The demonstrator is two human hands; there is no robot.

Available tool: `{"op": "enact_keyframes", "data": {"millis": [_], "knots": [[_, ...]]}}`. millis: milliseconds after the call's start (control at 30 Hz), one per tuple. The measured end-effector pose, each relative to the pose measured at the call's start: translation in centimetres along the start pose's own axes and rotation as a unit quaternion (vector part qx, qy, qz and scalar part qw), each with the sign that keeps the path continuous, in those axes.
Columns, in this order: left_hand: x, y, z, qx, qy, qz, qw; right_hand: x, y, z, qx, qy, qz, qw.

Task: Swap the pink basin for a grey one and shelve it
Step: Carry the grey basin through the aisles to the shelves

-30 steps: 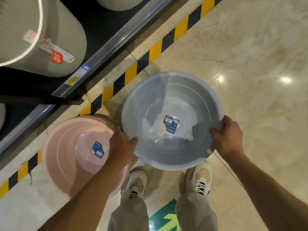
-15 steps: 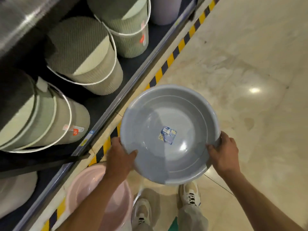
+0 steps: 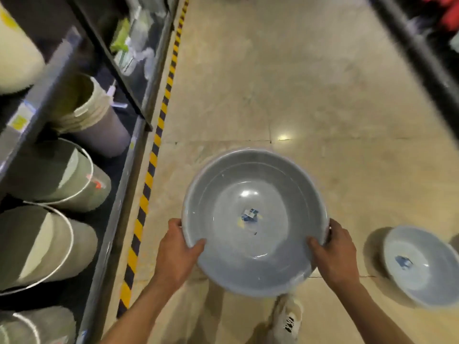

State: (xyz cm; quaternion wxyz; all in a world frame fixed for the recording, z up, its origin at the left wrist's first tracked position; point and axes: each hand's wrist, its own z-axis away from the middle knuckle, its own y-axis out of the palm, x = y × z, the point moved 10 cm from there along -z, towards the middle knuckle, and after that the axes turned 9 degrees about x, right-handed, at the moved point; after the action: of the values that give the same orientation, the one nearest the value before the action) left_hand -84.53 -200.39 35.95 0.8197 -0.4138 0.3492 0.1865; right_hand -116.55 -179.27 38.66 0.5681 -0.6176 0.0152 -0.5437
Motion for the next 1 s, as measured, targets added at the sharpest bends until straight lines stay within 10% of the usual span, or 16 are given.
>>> {"op": "enact_keyframes", "data": {"millis": [533,1000], "knots": [[-31.8,40.1,-5.1,0.266,0.202,-0.128,0.934,-31.6,-29.2,6.6,-0.232,0.263,-0.102,0.931],[-44.8,66.3,-3.8,0.419,0.284,-0.238,0.829,-49.3,-34.3,12.7,-0.311,0.444,-0.192,0.818]]}}
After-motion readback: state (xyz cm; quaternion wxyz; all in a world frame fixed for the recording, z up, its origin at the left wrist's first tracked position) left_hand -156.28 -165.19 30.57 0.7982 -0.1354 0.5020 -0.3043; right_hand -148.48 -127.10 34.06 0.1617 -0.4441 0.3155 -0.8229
